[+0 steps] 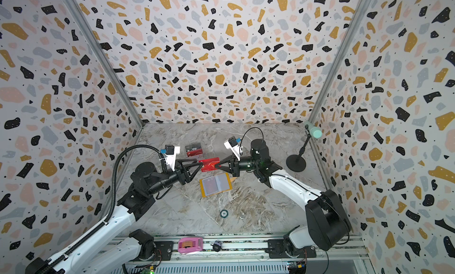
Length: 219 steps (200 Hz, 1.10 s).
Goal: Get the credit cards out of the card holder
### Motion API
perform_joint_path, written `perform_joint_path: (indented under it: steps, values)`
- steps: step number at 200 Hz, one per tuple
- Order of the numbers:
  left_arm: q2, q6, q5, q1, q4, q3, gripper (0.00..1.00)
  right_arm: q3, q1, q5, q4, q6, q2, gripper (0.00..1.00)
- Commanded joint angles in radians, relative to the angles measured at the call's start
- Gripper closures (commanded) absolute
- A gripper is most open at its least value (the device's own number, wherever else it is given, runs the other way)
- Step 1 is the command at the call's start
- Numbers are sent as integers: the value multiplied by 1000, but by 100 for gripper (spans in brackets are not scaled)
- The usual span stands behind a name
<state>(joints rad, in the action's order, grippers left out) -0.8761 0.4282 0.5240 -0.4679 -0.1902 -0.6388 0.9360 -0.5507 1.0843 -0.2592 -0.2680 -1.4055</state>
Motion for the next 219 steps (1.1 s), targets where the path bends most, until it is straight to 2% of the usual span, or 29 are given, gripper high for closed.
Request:
perform_joint_path:
  steps: [1,48,101,129,152,184,219]
  values:
    - [-27,-190,108,-6,202,-68,38,47,3,59,317,240,24,100]
    - [-114,-366,208,-6,406,-174,45,83,-3,86,420,323,4,100]
    - [-178,-426,298,-6,448,-204,51,145,-30,93,540,426,-43,100]
    - [-193,-473,359,-6,487,-222,56,157,-48,104,547,442,-62,100]
    - [-197,-472,385,-6,480,-226,58,177,-69,105,568,463,-81,100]
    - [-205,-477,411,-6,490,-223,66,192,-78,96,589,483,-97,100]
    - [-225,-527,444,-6,548,-228,72,190,-84,97,574,474,-97,100]
